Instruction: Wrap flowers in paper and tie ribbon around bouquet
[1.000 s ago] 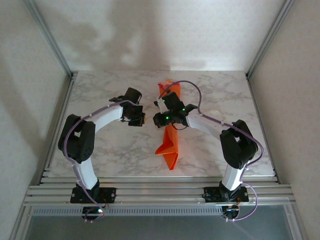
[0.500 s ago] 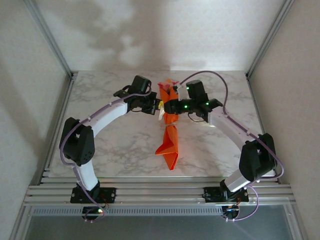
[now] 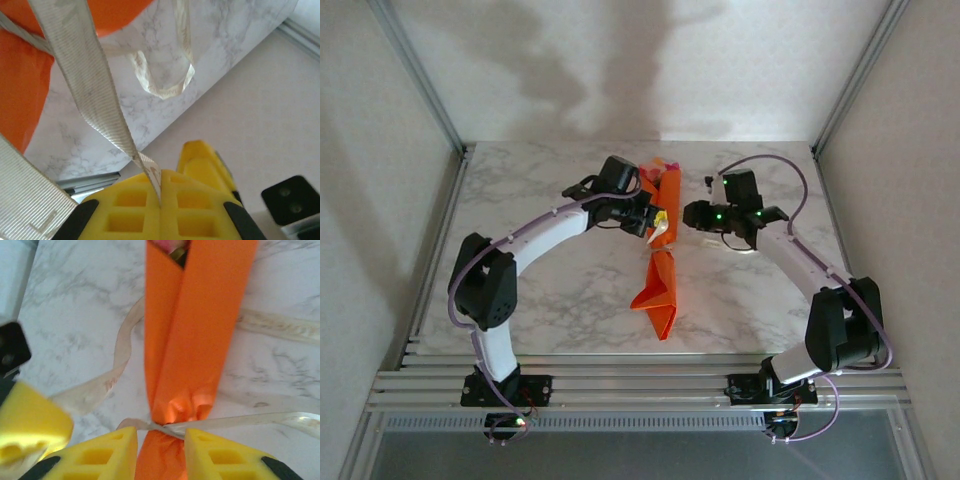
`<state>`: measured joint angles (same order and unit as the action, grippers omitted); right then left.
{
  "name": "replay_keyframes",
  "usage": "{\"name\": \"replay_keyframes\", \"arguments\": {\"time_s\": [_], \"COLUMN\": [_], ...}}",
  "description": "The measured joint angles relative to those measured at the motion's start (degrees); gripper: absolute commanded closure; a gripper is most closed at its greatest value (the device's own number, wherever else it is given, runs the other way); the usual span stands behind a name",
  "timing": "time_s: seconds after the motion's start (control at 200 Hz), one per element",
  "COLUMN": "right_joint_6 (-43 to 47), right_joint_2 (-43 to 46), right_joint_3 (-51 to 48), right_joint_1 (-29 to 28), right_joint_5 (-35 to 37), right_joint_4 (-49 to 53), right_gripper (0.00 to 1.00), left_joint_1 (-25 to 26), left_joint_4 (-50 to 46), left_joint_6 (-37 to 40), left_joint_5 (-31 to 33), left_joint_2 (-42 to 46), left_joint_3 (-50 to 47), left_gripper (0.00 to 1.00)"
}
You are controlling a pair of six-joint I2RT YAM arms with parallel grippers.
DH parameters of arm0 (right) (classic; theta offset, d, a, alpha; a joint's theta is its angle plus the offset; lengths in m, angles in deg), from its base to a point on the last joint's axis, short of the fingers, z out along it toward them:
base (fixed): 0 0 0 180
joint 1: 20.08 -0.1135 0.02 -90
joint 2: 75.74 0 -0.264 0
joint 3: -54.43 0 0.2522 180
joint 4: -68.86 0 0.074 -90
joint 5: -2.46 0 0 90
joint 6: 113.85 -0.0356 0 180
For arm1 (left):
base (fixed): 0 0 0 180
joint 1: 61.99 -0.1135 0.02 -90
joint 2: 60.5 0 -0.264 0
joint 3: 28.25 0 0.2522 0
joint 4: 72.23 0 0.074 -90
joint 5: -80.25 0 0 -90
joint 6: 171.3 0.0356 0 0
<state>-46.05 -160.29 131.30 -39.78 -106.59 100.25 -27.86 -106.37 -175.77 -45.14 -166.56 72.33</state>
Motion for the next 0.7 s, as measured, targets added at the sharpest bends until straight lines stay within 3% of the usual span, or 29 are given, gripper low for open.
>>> {"name": "replay_keyframes", "arguments": {"time_s": [0.36, 0.701], "right_joint_6": [-6.88, -10.21], "right_joint_2": [0.11, -14.99], "right_joint_3": [-0.72, 9.64], "right_joint_1": [6.12, 20.57], "right_joint_5": [10.71, 21.18], "right_joint_4": [5.57, 19.8], "right_gripper": [0.68, 0.57], "left_joint_1": [4.7, 4.0], "left_joint_4": [0.72, 1.97], "left_joint_6": [1.75, 3.32], "left_joint_5": [-3.19, -4.5], "left_joint_2": [-0.22, -3.85], "left_joint_3": [0.0, 1.73], "left_gripper": [1.0, 1.0]}}
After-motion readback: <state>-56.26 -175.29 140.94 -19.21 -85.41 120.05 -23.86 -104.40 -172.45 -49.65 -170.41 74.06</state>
